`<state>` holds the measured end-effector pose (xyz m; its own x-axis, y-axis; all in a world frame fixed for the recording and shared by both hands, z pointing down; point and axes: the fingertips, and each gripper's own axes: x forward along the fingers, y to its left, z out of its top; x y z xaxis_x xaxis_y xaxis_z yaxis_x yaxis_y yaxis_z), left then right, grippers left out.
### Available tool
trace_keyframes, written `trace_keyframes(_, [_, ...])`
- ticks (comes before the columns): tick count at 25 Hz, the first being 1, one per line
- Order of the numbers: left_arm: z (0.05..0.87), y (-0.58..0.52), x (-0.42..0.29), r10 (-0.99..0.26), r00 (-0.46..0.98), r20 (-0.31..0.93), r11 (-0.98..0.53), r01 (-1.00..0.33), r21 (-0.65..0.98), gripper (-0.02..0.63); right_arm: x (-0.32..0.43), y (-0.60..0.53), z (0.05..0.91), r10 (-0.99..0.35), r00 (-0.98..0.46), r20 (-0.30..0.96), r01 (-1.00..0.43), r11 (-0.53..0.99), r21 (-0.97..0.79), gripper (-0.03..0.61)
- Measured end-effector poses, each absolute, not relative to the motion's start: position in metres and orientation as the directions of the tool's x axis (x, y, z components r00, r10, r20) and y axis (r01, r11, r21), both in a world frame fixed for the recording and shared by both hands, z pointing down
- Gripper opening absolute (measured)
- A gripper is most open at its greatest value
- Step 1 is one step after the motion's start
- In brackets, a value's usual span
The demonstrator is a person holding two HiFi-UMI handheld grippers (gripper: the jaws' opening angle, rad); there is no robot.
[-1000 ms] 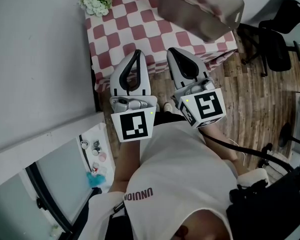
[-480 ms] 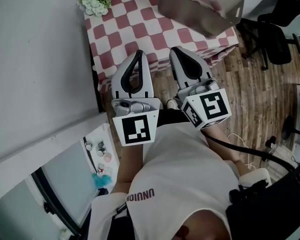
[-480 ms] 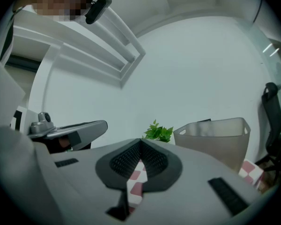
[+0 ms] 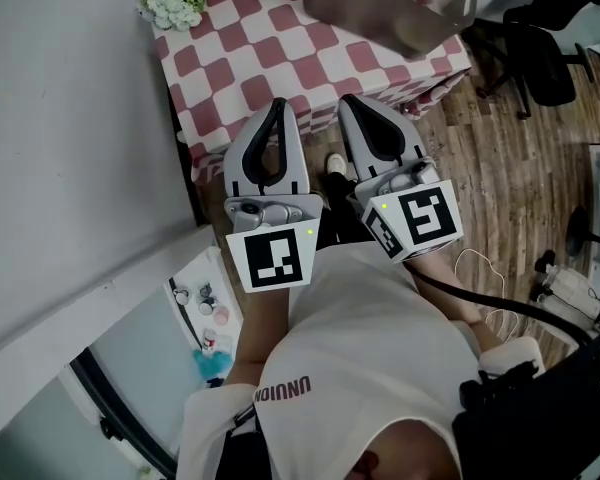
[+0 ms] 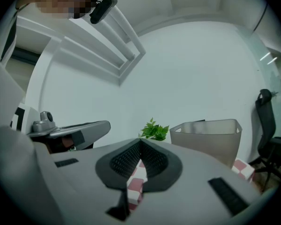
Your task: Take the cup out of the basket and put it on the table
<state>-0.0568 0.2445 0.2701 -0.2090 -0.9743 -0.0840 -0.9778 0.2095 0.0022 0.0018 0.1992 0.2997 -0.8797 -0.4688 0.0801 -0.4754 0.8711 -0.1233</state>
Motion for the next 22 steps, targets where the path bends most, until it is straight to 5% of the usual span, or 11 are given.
trace_keyframes(22, [0.27, 0.149, -0.075, -0.98, -0.179, -0.087, 0.179, -0.984, 0.003, 0.011, -0.022, 0.11, 0.297, -0.478, -0.876, 0.065, -0.482, 0.873, -0.076, 0.018])
